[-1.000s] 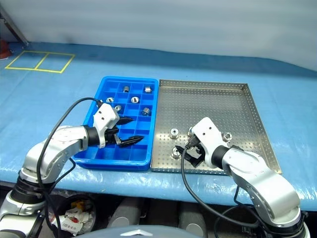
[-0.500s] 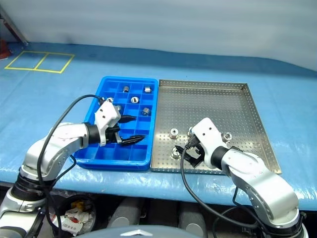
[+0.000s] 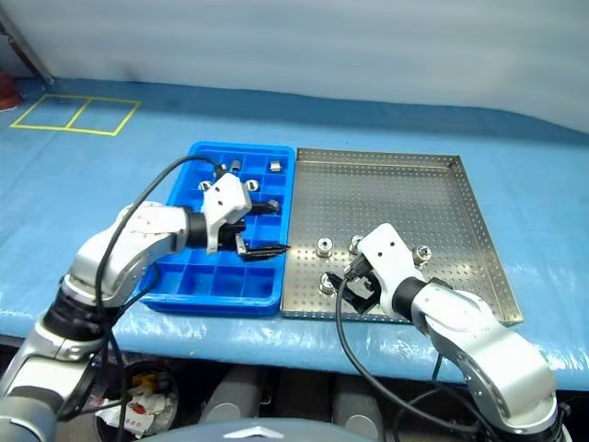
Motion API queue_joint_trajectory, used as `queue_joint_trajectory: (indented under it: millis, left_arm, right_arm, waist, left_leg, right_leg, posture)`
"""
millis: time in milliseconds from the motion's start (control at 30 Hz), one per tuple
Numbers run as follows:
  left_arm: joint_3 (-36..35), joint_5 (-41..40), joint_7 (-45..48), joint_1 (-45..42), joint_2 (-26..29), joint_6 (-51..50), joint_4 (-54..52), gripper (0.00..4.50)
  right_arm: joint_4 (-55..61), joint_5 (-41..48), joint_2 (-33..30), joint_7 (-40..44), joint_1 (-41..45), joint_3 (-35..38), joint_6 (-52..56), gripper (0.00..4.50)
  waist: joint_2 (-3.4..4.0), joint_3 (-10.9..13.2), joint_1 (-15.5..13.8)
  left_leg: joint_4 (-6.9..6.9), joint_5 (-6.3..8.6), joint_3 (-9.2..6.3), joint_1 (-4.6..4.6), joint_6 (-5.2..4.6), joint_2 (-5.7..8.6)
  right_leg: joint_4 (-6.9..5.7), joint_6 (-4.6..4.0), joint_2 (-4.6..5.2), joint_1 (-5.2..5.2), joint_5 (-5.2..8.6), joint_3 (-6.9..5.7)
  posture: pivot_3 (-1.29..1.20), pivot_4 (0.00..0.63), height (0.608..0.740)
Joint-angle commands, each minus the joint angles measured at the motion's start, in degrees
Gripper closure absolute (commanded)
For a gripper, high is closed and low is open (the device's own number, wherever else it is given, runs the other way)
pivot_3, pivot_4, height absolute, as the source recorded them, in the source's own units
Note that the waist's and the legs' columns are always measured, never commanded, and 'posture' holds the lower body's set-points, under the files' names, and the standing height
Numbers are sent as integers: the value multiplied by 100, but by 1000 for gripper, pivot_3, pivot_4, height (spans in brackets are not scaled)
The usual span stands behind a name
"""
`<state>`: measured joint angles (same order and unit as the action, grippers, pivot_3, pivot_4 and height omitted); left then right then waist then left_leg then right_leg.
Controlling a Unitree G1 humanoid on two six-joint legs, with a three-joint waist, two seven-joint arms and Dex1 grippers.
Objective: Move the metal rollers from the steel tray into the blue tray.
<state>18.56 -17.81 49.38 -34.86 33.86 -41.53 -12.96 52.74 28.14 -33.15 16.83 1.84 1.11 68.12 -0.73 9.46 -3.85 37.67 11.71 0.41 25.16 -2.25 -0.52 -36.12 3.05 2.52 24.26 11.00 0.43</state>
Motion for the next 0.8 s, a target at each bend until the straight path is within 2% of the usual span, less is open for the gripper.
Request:
queue_joint_trajectory:
  millis: [33,133,367,800]
  left_arm:
    - [397,370,173,-478,-260,319,543,37]
    - [812,699,384,-923,-622,658,1276,37]
    - [1227,1282,632,-1555,-1408,1322,2769,37]
    - [1573,2342,951,-2106,-2047,2264,4604,37]
  right_arm:
    - [340,-22,96,-128,-115,162,-106,0]
    - [474,-75,177,-239,-302,188,-140,0]
    - [650,-167,355,-456,-579,191,-169,0]
    - [724,-259,470,-595,-738,188,-265,0]
  waist:
    - [0,0,39]
    - [0,0,92]
    - [1,-1,261]
    - [1,-1,313]
  left_leg:
    - [4,1,1,2,-2,-1]
    - [9,3,1,5,-5,1]
    - [27,7,10,14,-14,2]
    - [35,9,19,23,-19,0]
  right_leg:
    - [0,1,-1,1,-1,0]
    - [-1,3,-1,2,-2,3]
    - [-3,15,-1,8,-9,14]
    - [-12,20,-1,22,-12,25]
  posture:
    - [68,150,740]
    - [44,150,740]
    - [5,150,740]
    - [-21,150,740]
